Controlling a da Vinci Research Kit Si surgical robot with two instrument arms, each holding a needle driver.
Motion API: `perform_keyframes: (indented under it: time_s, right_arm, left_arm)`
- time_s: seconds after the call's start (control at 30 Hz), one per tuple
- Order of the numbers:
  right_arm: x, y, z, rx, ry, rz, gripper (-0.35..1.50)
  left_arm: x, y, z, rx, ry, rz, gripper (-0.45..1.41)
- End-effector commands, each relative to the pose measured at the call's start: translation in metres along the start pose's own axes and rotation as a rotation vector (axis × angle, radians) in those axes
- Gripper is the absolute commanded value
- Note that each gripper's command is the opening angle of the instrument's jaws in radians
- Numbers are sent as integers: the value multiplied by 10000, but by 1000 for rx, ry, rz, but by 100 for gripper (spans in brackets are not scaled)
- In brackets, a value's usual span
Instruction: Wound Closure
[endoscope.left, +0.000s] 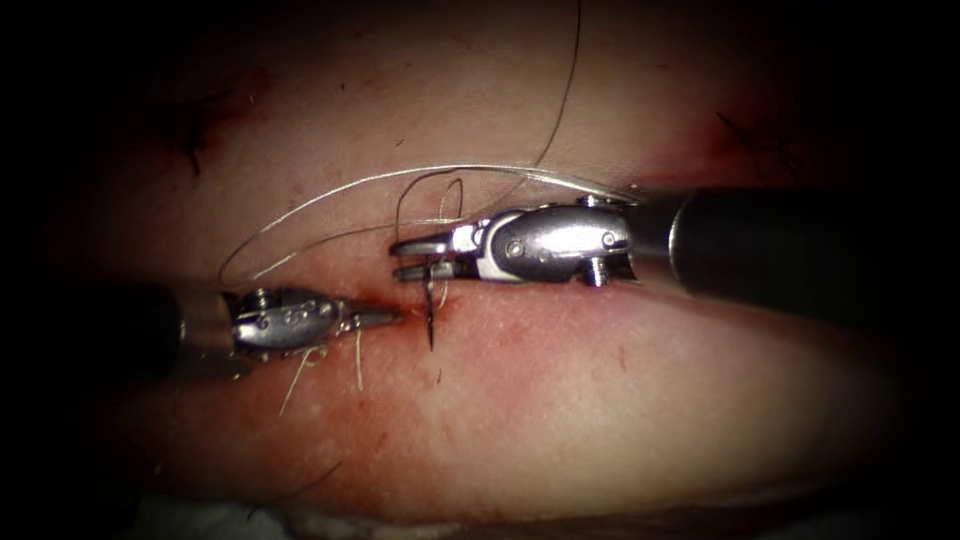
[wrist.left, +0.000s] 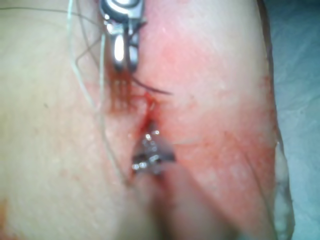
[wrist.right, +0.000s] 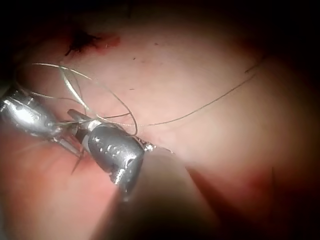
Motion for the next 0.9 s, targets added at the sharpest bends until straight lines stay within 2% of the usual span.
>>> perform_keyframes:
  time_s: [0.03, 0.27, 0.53, 0.9]
  right_arm:
    - [-5, 1, 9, 0, 3, -8, -35]
    - [-7, 4, 20, -17, 2, -115, -35]
    - [-13, -6, 26, -31, -24, -362, -35]
    - [-35, -13, 27, -7, -69, -460, -35]
  left_arm:
    - [-4, 3, 8, -1, 0, -2, -45]
    - [2, -13, 3, 2, -12, -9, -45]
    - [10, -29, 2, 12, -17, -8, -45]
    - [11, -34, 3, 11, -25, -7, -45]
